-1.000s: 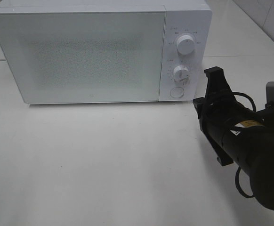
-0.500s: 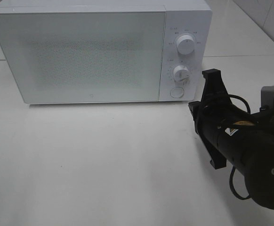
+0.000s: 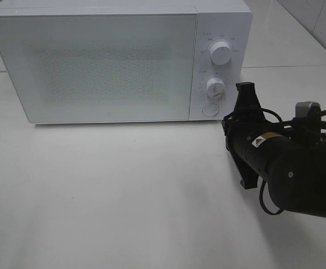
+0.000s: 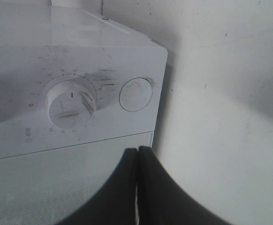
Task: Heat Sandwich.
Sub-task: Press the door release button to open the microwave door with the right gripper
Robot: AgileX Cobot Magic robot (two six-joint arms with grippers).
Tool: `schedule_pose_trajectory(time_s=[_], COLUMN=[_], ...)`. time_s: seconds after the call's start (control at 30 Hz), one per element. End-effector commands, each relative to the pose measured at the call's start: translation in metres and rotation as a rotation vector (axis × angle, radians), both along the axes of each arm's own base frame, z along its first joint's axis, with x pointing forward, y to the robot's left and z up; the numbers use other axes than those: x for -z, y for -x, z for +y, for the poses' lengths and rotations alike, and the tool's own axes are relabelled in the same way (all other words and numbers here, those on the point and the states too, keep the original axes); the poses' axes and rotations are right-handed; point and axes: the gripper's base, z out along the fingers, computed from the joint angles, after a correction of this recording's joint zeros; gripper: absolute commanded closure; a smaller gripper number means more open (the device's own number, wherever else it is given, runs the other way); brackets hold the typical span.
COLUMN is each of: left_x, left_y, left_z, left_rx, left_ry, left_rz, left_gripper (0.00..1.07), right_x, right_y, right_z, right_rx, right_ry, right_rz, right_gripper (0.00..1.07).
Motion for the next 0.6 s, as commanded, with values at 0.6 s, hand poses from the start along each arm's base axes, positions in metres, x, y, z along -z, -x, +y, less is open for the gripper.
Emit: schedule_pose_trajectory(time_s=[0.6], left_x=[0.001], left_y=[0.003], left_z=[0.0], left_rx=[0.006], left_ry=[0.008], left_rz=[-0.031], left_gripper=[0.04], right_x=[0.028], right_y=[-0.066], right_z=[0.009], right_rx=[0.02], right_ry=[-0.065], right_rz=[0.0], right_gripper=[1.07])
